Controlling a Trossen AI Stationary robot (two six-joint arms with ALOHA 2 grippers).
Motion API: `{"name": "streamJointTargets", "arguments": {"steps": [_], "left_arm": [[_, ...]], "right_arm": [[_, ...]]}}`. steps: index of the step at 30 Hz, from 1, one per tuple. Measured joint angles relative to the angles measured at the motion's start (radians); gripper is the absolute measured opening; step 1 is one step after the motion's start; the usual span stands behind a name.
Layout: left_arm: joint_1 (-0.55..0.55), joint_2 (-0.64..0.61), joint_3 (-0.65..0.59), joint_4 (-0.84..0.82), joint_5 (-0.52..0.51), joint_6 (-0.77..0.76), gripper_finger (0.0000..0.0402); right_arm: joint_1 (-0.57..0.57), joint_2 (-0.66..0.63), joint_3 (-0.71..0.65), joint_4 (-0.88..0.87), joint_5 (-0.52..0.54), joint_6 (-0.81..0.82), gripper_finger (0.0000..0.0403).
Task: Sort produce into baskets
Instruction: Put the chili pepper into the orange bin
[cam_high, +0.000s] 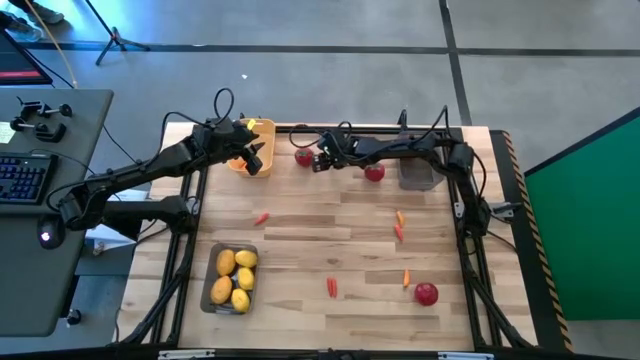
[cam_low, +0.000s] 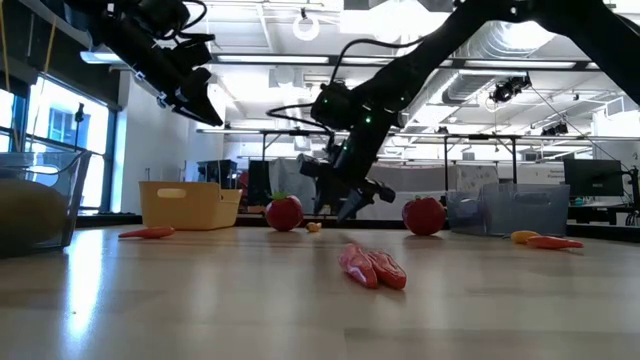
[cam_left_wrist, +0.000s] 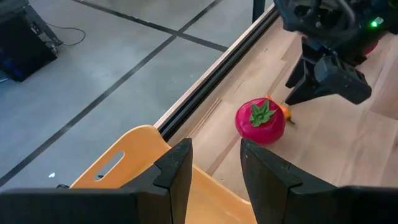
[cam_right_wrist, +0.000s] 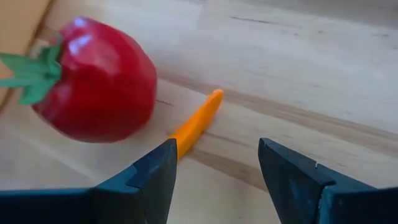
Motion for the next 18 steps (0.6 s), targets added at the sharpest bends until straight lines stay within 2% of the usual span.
{"name": "streamJointTargets", "arguments": {"steps": [4, 18], "left_arm": [[0.0, 0.0, 0.0, 0.0, 0.0, 0.0, 0.0121], [0.0, 0.0, 0.0, -0.001, 0.0, 0.01, 0.0121]], "right_arm": [[0.009, 0.001, 0.0, 0.016, 0.033, 0.015, 0.0217], [0.03, 0.046, 0.001, 0.058, 0.047, 0.018, 0.0217]]}}
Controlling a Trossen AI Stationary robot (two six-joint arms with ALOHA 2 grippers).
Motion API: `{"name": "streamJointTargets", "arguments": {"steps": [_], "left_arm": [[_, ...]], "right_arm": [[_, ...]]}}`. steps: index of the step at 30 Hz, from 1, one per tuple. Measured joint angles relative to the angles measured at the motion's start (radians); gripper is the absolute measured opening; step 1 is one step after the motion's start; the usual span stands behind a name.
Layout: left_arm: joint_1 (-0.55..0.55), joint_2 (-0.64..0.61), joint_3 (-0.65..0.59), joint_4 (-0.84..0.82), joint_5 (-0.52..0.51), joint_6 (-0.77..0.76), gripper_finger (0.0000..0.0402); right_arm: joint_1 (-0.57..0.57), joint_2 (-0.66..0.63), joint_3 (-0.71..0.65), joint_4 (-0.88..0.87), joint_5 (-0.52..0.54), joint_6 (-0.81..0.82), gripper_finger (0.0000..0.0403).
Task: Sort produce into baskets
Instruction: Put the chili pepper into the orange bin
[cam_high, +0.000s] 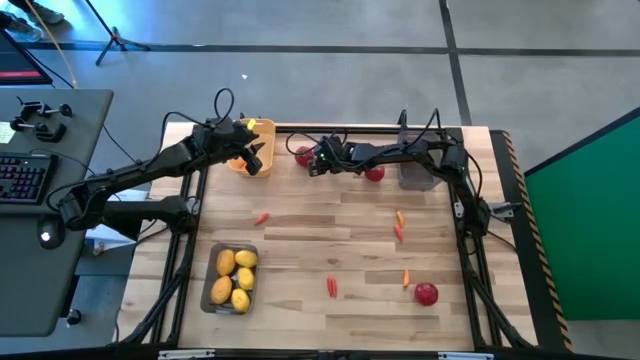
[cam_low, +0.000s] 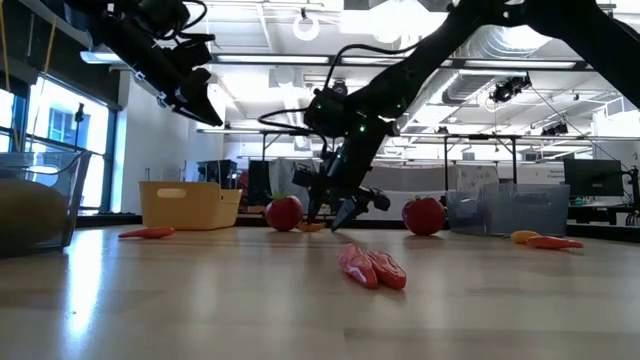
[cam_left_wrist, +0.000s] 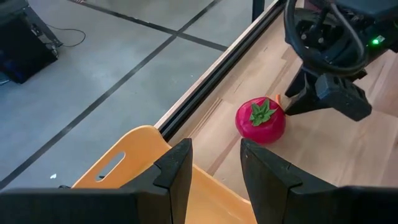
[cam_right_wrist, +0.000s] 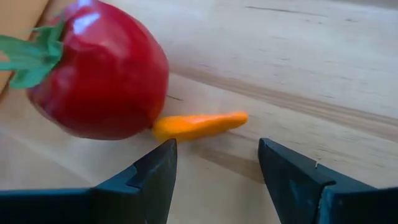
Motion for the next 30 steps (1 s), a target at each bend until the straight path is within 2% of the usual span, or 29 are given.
{"name": "streamJointTargets", "arguments": {"steps": [6, 9, 17, 22, 30], "left_arm": [[0.0, 0.0, 0.0, -0.004, 0.0, 0.0, 0.0121], [0.0, 0.0, 0.0, -0.008, 0.0, 0.003, 0.0121], [0.0, 0.0, 0.0, -0.011, 0.0, 0.008, 0.0121], [0.0, 0.0, 0.0, -0.023, 0.0, 0.008, 0.0121], [0.0, 0.0, 0.0, -0.024, 0.0, 0.009, 0.0121]], "right_arm": [[0.007, 0.002, 0.0, 0.001, 0.033, -0.004, 0.0217], [0.007, 0.002, 0.0, 0.003, 0.036, -0.057, 0.0217], [0.007, 0.002, 0.081, -0.044, 0.046, -0.335, 0.0216], [0.007, 0.001, 0.077, -0.005, -0.033, -0.581, 0.0208], [0.007, 0.002, 0.076, -0.028, -0.096, -0.722, 0.0191]]}}
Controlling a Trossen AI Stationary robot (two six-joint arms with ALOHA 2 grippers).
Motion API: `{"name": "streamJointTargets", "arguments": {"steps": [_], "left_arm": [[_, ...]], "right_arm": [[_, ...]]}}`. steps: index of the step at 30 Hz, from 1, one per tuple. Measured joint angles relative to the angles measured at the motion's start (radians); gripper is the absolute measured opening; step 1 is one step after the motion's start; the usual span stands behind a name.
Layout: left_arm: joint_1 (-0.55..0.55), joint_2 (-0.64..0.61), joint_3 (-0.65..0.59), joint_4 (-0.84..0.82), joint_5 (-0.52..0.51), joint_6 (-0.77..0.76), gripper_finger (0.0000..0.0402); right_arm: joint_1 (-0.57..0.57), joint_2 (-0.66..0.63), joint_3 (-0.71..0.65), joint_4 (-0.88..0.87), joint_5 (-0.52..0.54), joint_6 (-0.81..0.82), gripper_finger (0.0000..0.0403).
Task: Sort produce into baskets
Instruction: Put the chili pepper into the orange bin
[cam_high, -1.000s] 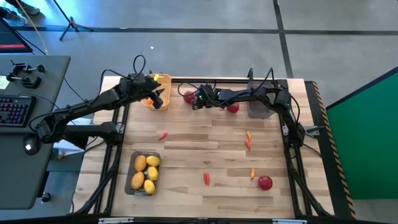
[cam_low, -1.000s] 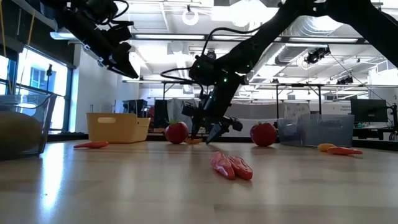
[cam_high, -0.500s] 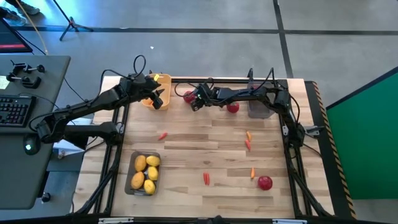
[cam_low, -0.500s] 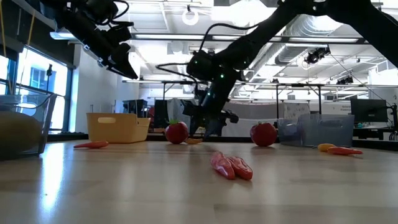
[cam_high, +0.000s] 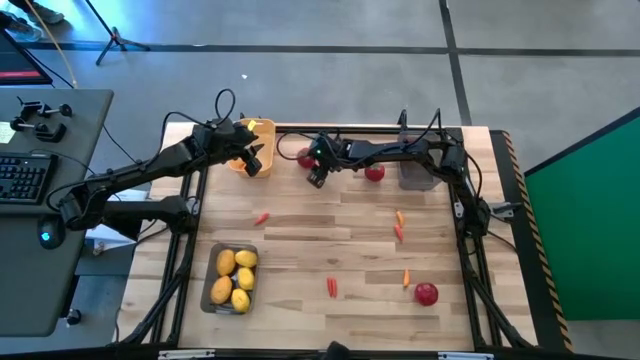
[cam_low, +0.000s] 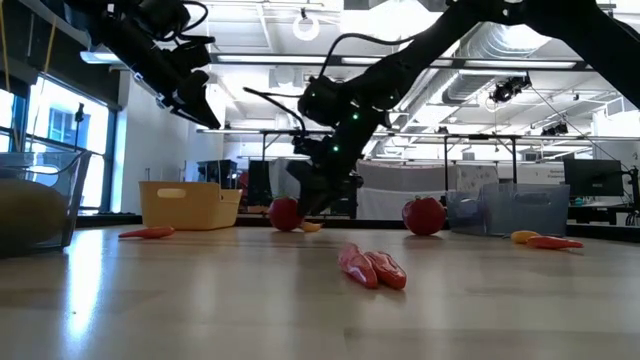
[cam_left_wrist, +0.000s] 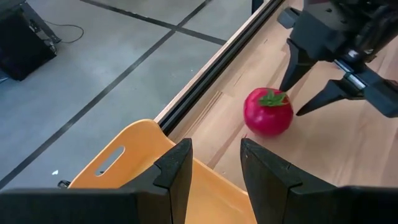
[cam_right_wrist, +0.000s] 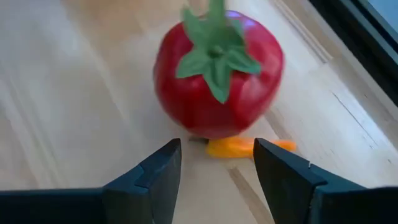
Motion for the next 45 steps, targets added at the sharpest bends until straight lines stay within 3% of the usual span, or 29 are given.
{"name": "streamJointTargets", "arguments": {"steps": [6, 9, 14, 26, 31, 37, 45], "left_arm": [[0.0, 0.0, 0.0, 0.0, 0.0, 0.016, 0.0121], [0.0, 0.0, 0.0, -0.001, 0.0, 0.016, 0.0121], [0.0, 0.0, 0.0, -0.002, 0.0, 0.016, 0.0121], [0.0, 0.0, 0.0, -0.006, 0.0, 0.016, 0.0121], [0.0, 0.0, 0.0, -0.006, 0.0, 0.016, 0.0121], [0.0, 0.0, 0.0, -0.006, 0.0, 0.016, 0.0121], [0.0, 0.0, 0.0, -0.006, 0.0, 0.016, 0.0121]], "right_arm": [[-0.011, 0.0, 0.0, -0.047, -0.002, -0.183, 0.019], [-0.034, 0.0, 0.016, -0.081, -0.033, -0.189, 0.019], [-0.054, -0.002, 0.022, -0.088, -0.089, -0.027, 0.019], [-0.038, -0.002, 0.022, -0.128, -0.077, 0.249, 0.019], [-0.034, -0.002, 0.022, -0.127, -0.075, 0.443, 0.019], [0.013, -0.002, 0.041, -0.141, 0.042, 0.567, 0.0204], [0.02, -0.002, 0.047, -0.172, 0.122, 0.62, 0.0219]]}}
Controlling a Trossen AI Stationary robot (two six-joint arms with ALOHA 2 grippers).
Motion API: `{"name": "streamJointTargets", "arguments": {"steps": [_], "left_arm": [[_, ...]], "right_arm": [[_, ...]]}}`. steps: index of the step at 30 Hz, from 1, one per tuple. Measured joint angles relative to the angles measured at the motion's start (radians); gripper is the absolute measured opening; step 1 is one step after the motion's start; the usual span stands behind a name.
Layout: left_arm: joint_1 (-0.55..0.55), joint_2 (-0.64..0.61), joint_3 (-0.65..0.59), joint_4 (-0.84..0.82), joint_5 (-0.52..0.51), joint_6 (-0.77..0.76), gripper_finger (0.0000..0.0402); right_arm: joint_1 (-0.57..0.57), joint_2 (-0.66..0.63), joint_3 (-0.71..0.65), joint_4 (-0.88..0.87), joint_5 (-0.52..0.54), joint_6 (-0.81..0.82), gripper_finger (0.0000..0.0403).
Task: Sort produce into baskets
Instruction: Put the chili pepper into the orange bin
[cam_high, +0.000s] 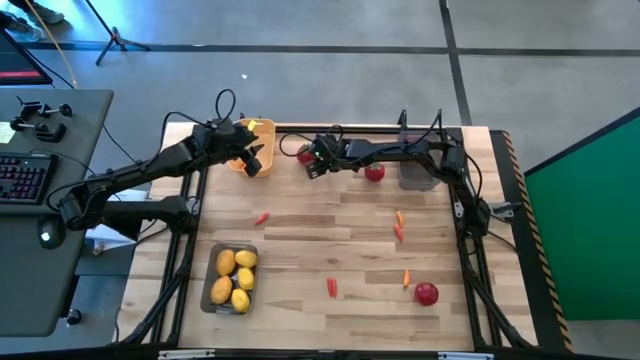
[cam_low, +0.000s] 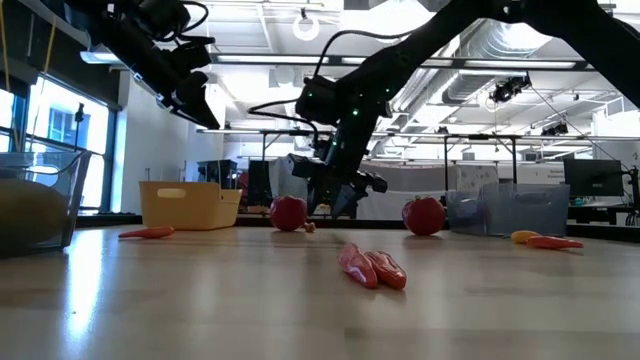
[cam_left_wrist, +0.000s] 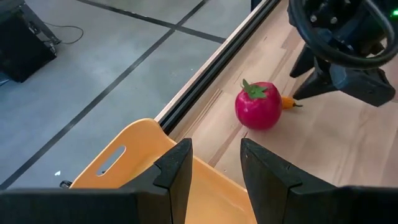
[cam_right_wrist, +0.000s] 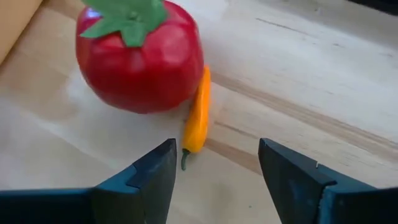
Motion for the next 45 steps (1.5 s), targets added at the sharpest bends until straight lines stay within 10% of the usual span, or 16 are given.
{"name": "streamJointTargets", "arguments": {"steps": [30, 45], "left_arm": [[0.0, 0.0, 0.0, 0.0, -0.001, 0.009, 0.0121], [0.0, 0.0, 0.0, -0.001, -0.001, 0.007, 0.0121]], "right_arm": [[0.085, 0.095, 0.002, 0.124, 0.246, 0.022, 0.0206], [0.084, 0.063, 0.002, -0.029, 0.147, 0.009, 0.004]]}}
